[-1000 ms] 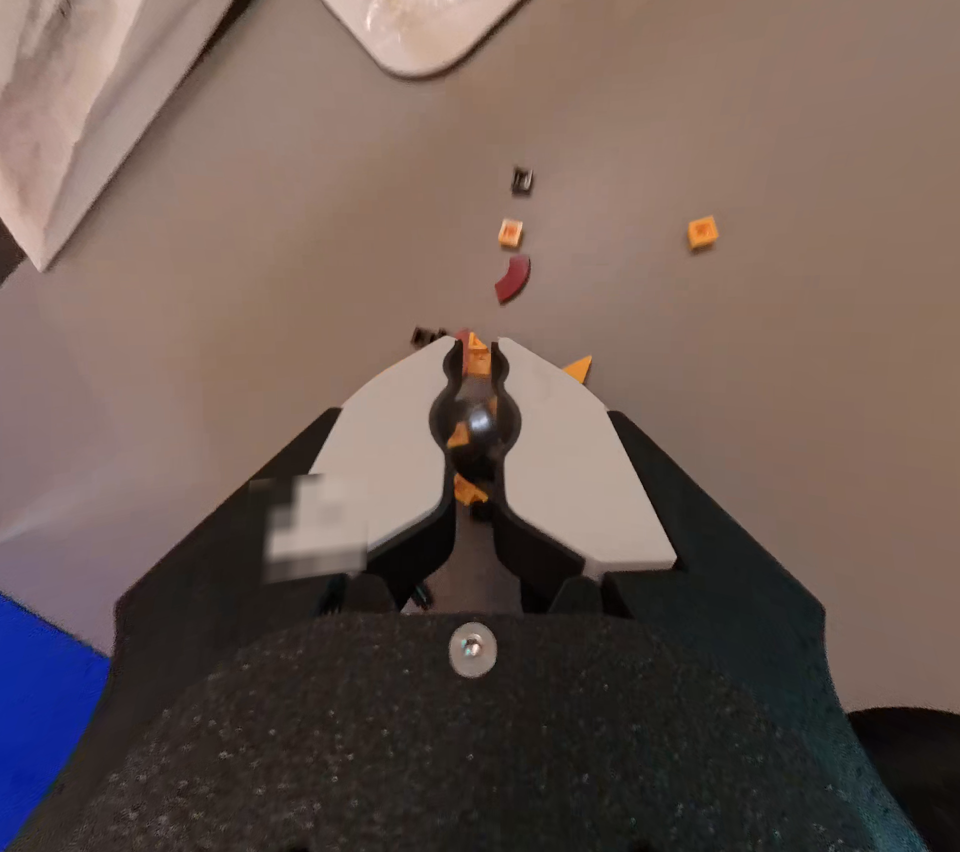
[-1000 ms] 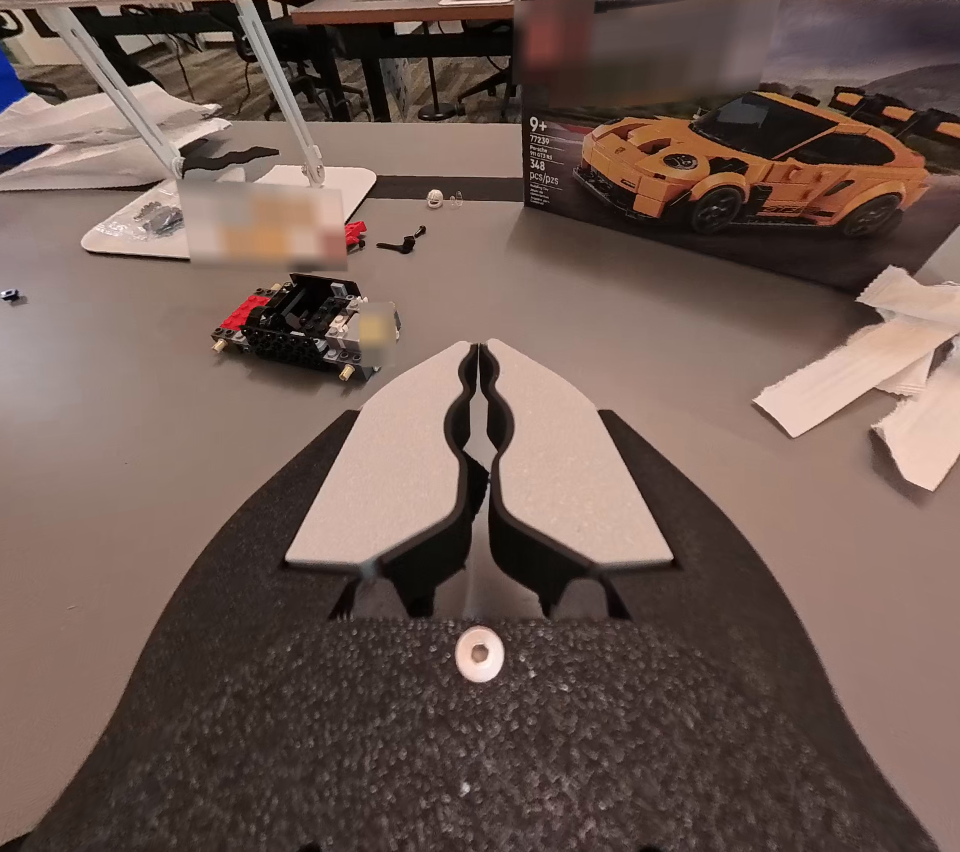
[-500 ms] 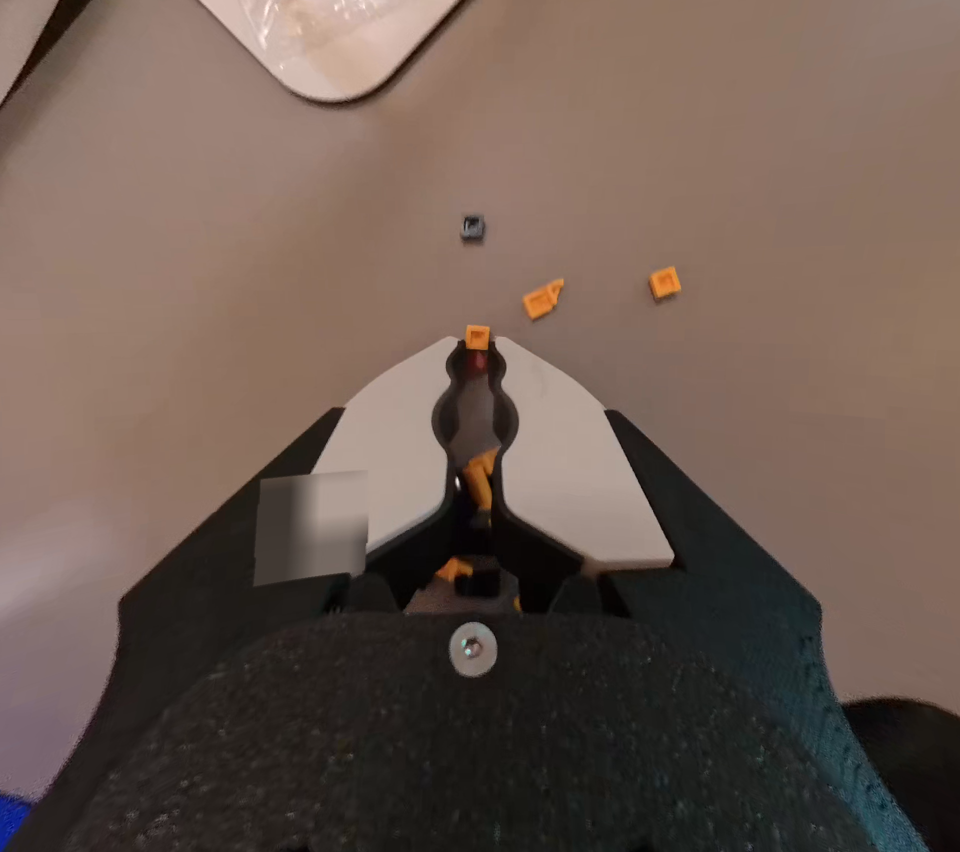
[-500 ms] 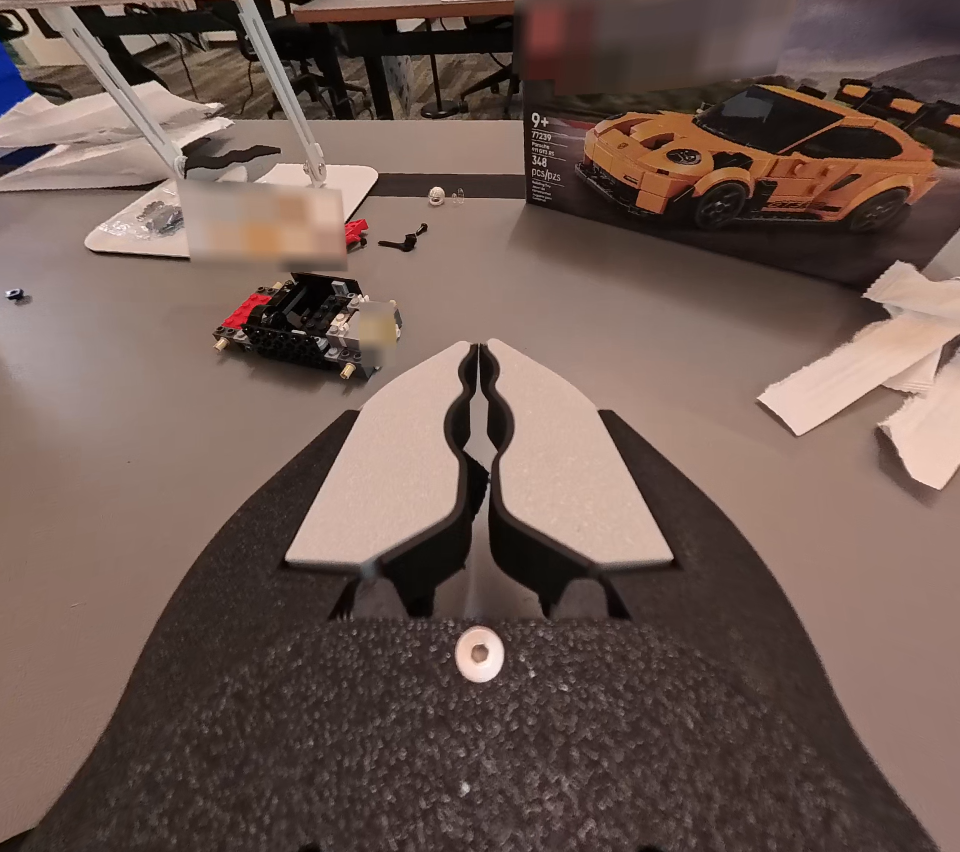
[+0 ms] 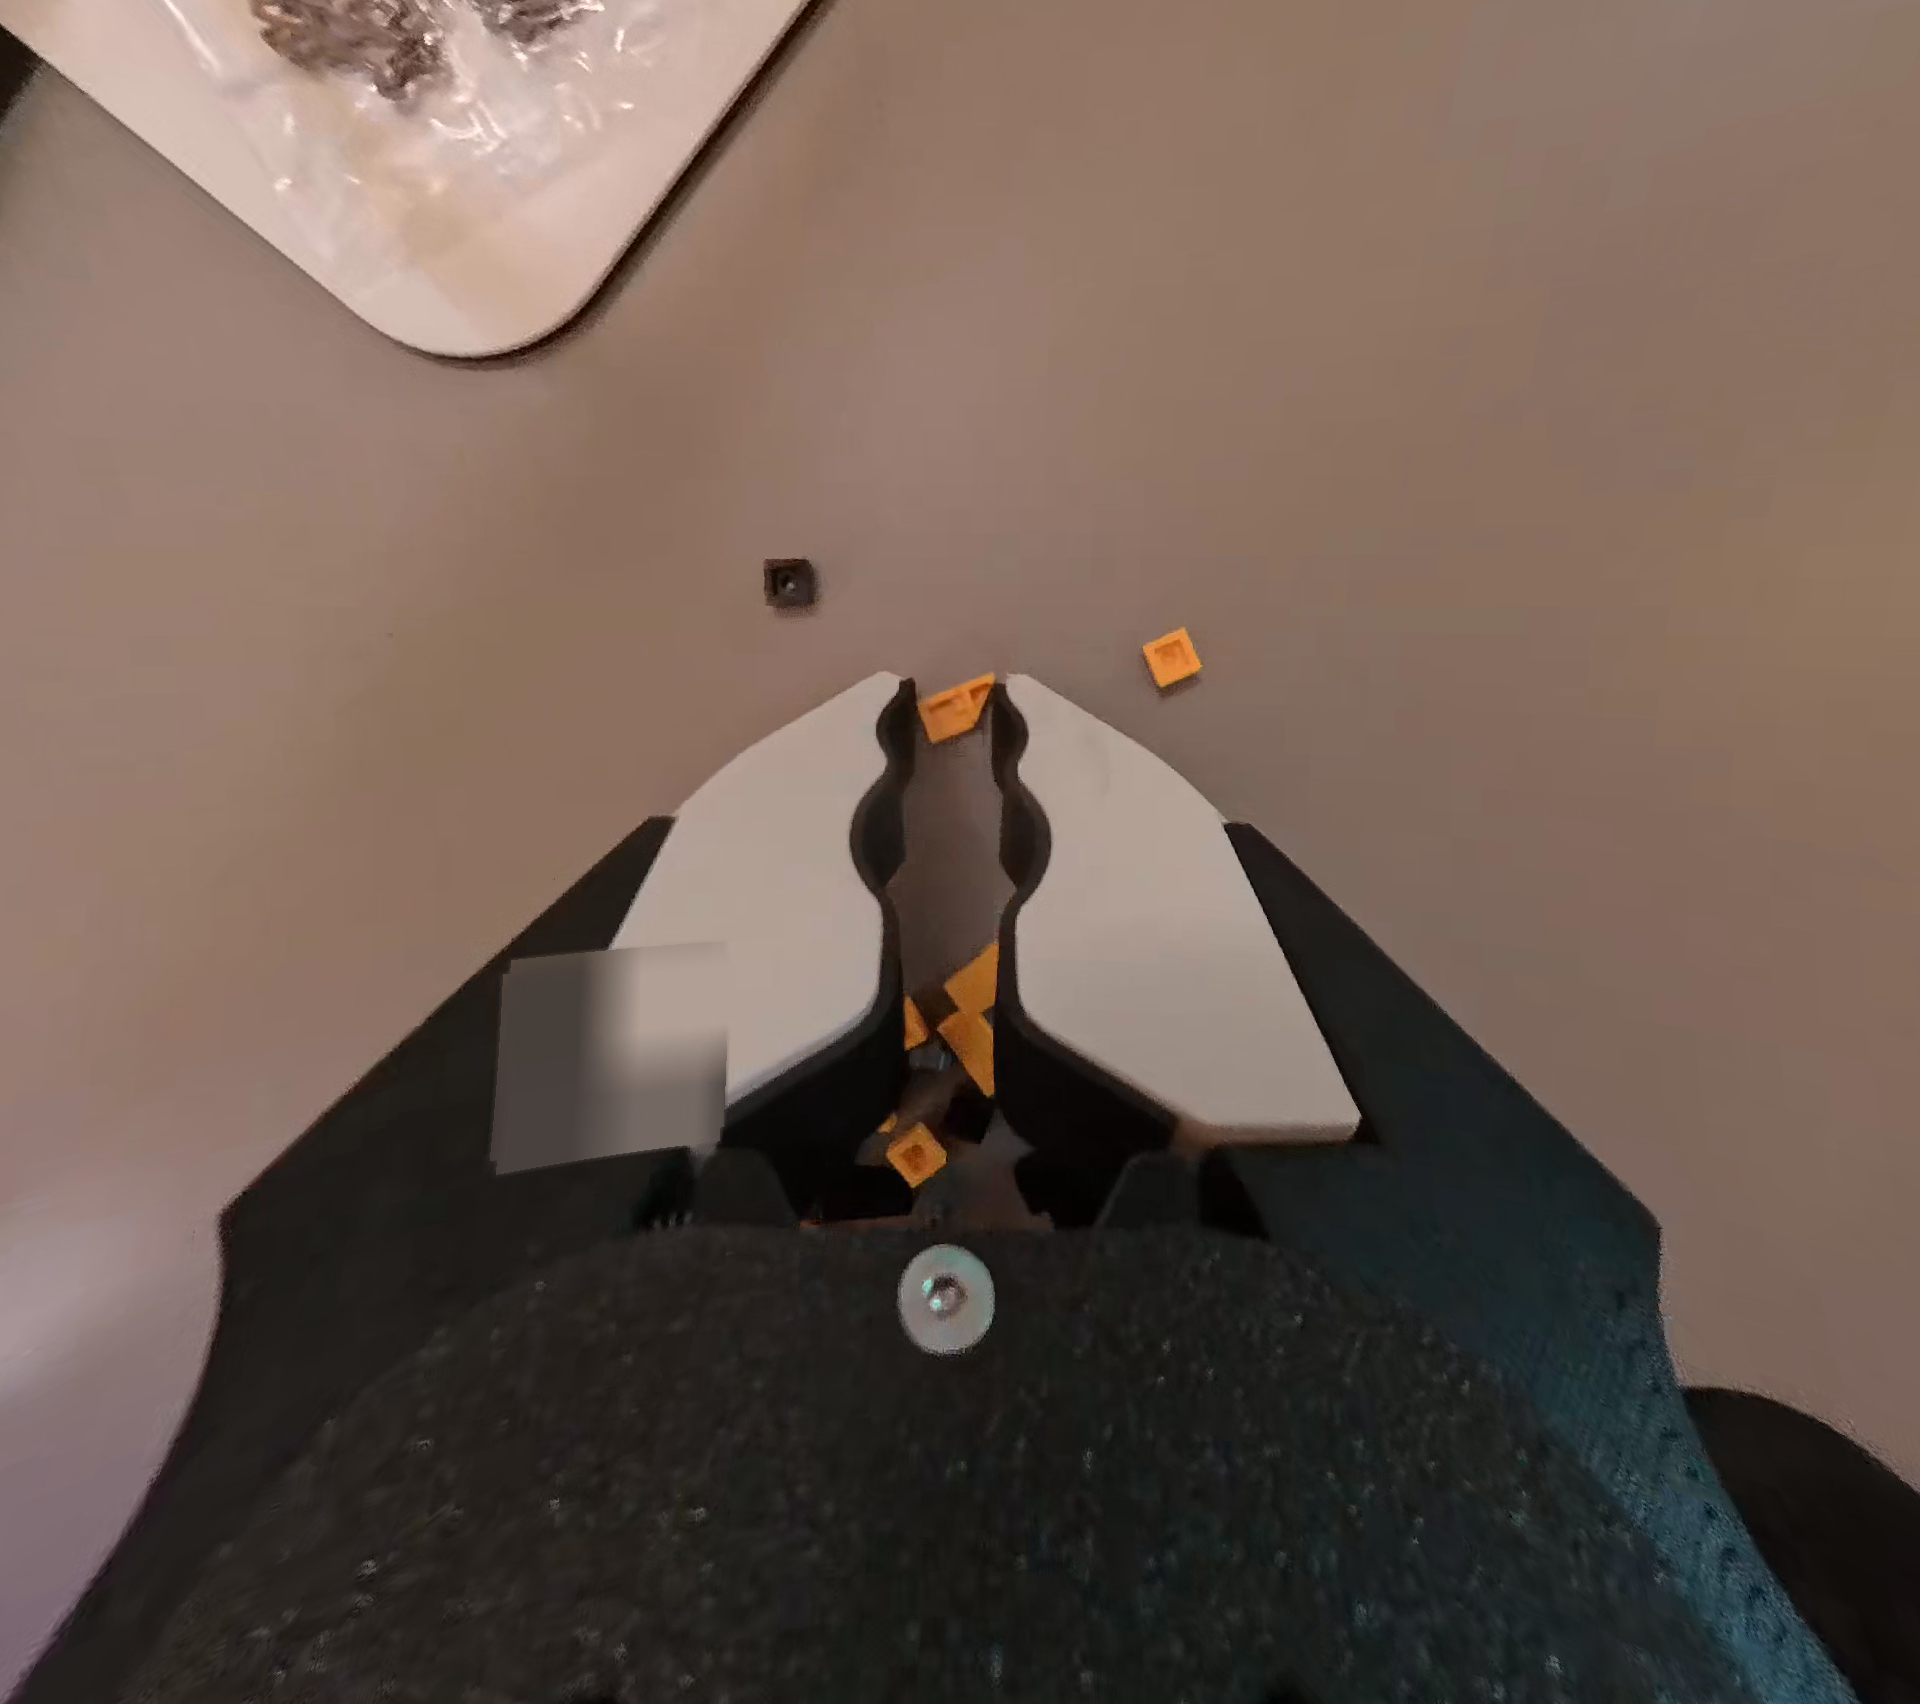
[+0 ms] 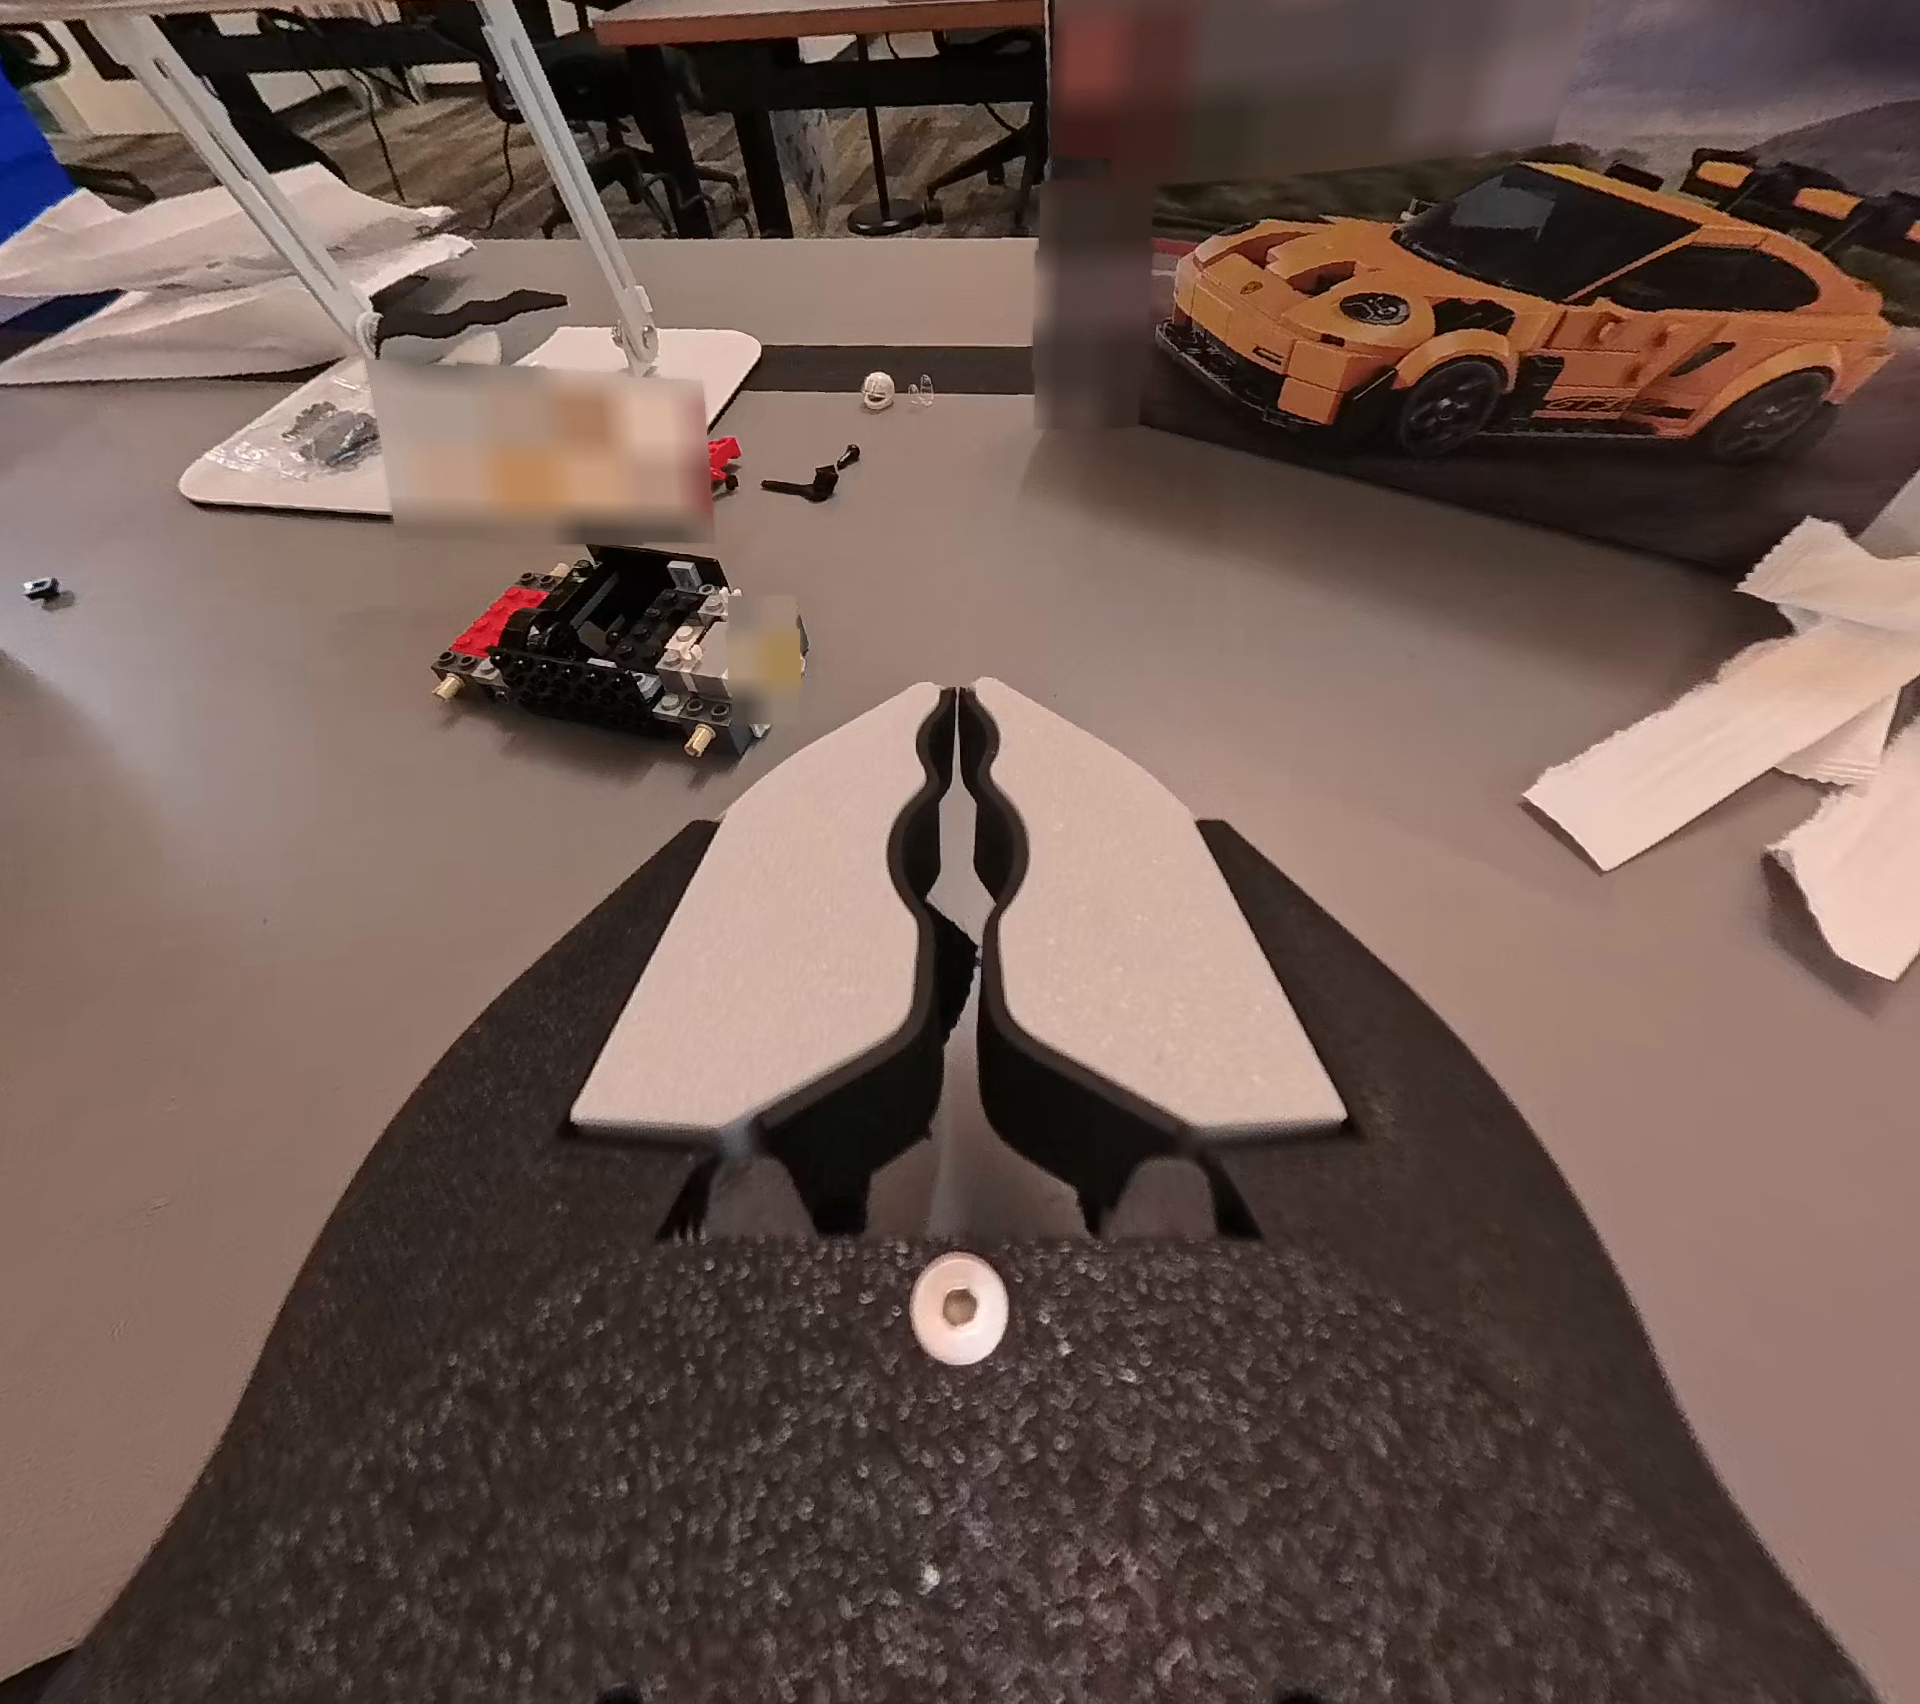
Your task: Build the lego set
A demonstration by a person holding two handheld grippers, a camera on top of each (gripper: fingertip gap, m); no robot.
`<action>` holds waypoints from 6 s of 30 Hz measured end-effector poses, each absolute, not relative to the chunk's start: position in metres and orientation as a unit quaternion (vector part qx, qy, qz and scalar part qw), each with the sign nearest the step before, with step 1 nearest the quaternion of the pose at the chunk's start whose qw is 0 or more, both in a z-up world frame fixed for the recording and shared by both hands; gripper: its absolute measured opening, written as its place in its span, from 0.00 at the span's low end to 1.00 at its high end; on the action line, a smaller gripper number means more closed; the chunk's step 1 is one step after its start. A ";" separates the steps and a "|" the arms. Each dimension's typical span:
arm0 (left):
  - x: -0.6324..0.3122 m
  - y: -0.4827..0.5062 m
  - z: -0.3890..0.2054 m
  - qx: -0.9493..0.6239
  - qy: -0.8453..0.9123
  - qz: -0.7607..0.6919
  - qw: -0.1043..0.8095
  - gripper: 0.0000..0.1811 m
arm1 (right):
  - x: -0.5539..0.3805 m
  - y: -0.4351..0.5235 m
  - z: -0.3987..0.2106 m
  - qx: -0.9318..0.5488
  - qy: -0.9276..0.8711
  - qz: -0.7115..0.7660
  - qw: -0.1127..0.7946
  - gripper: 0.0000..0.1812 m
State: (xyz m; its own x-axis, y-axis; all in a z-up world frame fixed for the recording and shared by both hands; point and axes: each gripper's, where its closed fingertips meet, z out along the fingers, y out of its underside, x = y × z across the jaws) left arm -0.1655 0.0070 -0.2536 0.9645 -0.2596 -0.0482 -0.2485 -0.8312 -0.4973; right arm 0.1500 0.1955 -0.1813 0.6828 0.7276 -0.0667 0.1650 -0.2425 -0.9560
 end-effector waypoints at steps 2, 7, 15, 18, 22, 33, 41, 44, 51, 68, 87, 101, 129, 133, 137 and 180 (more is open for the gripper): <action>-0.170 0.002 -0.254 -0.960 0.132 -0.007 0.248 0.07 | 0.150 0.195 -0.182 -0.744 -0.301 0.262 0.536 0.00; -0.188 -0.034 -0.254 -0.972 0.124 0.009 0.201 0.07 | 0.149 0.195 -0.181 -0.743 -0.300 0.265 0.536 0.00; -0.197 -0.020 -0.226 -0.961 0.124 0.062 0.239 0.09 | 0.148 0.194 -0.182 -0.743 -0.302 0.266 0.534 0.00; -0.192 -0.003 -0.237 -0.963 0.134 0.052 0.230 0.10 | 0.149 0.195 -0.182 -0.744 -0.301 0.266 0.535 0.00; -0.188 0.001 -0.253 -0.967 0.127 0.009 0.219 0.07 | 0.149 0.195 -0.182 -0.743 -0.300 0.268 0.535 0.00; -0.190 -0.013 -0.237 -0.967 0.135 0.006 0.215 0.07 | 0.147 0.194 -0.184 -0.745 -0.302 0.272 0.530 0.00; -0.192 0.040 -0.250 -0.955 0.108 -0.008 0.275 0.12 | 0.148 0.195 -0.184 -0.745 -0.301 0.273 0.529 0.00; -0.186 0.035 -0.254 -0.957 0.110 -0.042 0.266 0.05 | 0.148 0.195 -0.184 -0.746 -0.299 0.274 0.528 0.00; -0.188 -0.003 -0.255 -0.964 0.124 -0.048 0.229 0.05 | 0.147 0.194 -0.183 -0.745 -0.300 0.276 0.528 0.00; -0.123 0.003 -0.253 -0.944 0.199 -0.078 0.251 0.10 | 0.148 0.194 -0.183 -0.744 -0.299 0.277 0.529 0.00; -0.211 -0.066 -0.223 -0.939 0.057 0.096 0.326 0.22 | 0.145 0.191 -0.180 -0.736 -0.309 0.278 0.534 0.00; -0.157 -0.103 -0.235 -0.922 0.018 -0.003 0.387 0.04 | 0.138 0.182 -0.179 -0.718 -0.344 0.261 0.546 0.00; -0.178 -0.069 -0.253 -0.926 0.026 0.038 0.374 0.04 | 0.138 0.181 -0.182 -0.719 -0.352 0.255 0.542 0.00; -0.206 -0.067 -0.248 -0.920 0.019 0.125 0.371 0.08 | 0.138 0.181 -0.182 -0.719 -0.352 0.257 0.542 0.00; -0.206 -0.058 -0.216 -0.882 -0.005 0.121 0.456 0.16 | 0.137 0.179 -0.180 -0.713 -0.355 0.263 0.544 0.02; -0.248 0.085 -0.020 -0.660 -0.076 0.153 0.732 0.03 | -0.062 0.257 -0.012 -0.556 -0.376 0.168 0.722 0.21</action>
